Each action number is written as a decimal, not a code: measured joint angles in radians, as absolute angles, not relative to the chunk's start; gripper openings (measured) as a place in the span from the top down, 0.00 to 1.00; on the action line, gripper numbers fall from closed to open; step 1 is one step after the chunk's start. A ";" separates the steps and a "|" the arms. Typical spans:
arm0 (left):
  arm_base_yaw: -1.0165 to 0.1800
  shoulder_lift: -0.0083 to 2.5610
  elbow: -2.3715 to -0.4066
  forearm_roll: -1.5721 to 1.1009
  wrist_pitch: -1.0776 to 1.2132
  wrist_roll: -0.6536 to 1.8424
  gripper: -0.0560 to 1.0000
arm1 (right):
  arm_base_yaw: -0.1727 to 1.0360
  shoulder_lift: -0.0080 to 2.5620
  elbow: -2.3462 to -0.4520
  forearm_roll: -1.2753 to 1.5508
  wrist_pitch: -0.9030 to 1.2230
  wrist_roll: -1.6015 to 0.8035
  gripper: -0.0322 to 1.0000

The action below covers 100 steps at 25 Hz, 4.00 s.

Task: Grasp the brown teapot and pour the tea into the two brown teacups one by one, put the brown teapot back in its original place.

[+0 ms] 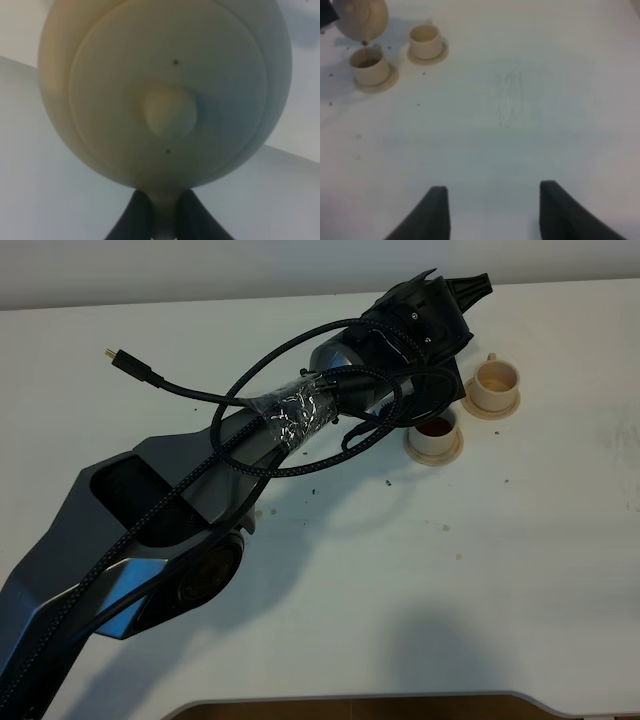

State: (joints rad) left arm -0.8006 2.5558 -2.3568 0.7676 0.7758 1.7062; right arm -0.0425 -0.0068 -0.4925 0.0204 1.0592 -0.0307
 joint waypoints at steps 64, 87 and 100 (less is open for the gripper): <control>-0.687 2.458 -2.359 0.410 1.191 1.059 0.83 | -0.042 -0.007 -0.492 0.020 1.059 -0.031 0.55; -0.606 2.466 -2.282 0.222 0.889 0.971 0.83 | -0.042 -0.007 -0.492 0.022 1.059 -0.031 0.55; -0.644 2.600 -2.424 0.227 0.762 0.918 0.83 | -0.042 -0.007 -0.492 0.024 1.059 -0.031 0.55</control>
State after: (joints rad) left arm -0.6437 2.5996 -2.4244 0.2268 0.7617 0.9179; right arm -0.0425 -0.0068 -0.4925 0.0236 1.0592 -0.0307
